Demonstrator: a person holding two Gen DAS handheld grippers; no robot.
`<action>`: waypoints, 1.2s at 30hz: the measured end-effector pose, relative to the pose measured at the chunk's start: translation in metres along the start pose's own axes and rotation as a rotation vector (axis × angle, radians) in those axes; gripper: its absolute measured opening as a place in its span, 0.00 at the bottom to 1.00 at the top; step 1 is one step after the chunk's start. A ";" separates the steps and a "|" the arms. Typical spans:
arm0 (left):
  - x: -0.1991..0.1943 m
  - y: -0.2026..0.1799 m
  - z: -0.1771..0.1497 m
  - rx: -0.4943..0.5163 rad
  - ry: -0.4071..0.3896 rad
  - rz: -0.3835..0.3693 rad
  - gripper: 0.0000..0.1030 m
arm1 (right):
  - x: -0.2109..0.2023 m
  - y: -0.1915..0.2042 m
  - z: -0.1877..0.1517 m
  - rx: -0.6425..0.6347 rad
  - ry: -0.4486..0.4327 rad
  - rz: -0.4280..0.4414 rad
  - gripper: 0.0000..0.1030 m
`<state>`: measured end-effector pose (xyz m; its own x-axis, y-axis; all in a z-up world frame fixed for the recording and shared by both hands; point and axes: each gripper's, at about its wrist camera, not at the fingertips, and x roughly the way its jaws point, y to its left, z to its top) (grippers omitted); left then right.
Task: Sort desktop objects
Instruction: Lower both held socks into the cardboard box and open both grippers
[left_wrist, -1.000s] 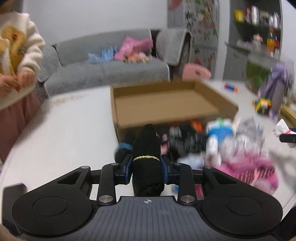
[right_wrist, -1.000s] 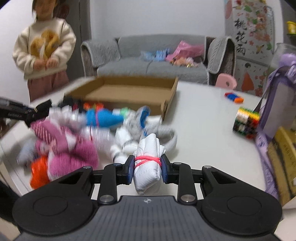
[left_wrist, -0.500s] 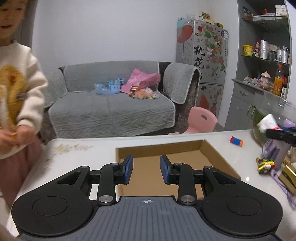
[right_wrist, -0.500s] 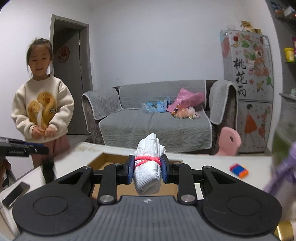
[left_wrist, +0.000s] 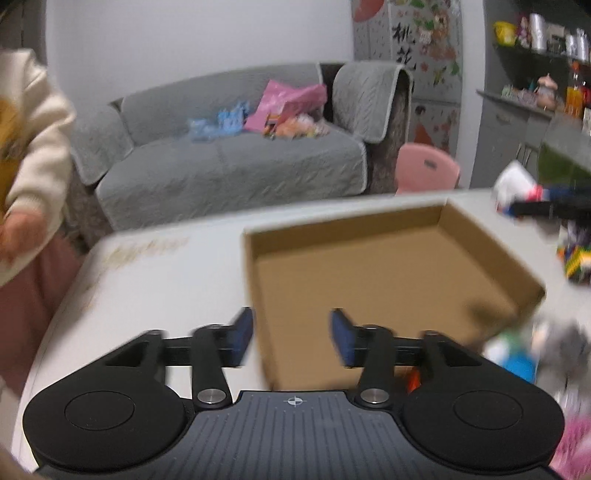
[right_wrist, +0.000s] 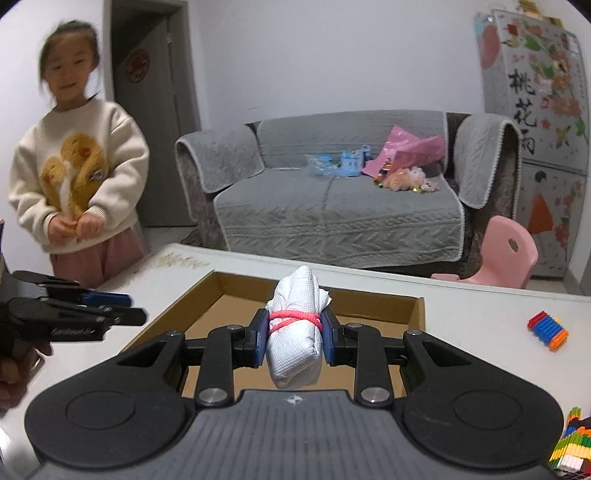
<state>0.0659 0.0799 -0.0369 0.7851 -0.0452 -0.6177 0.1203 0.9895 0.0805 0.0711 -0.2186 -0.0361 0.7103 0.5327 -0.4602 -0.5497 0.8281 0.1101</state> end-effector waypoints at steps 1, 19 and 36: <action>-0.006 0.004 -0.010 0.000 0.014 -0.013 0.59 | -0.002 0.001 0.001 0.001 -0.001 0.003 0.25; -0.019 -0.035 -0.096 0.200 0.316 -0.206 0.69 | -0.005 0.012 0.004 -0.042 0.013 0.018 0.25; -0.068 -0.024 -0.029 0.085 0.058 -0.130 0.40 | -0.009 0.005 0.011 -0.024 -0.019 0.018 0.25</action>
<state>-0.0076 0.0632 -0.0195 0.7233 -0.1614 -0.6715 0.2716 0.9604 0.0617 0.0664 -0.2176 -0.0219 0.7082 0.5512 -0.4411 -0.5729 0.8139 0.0971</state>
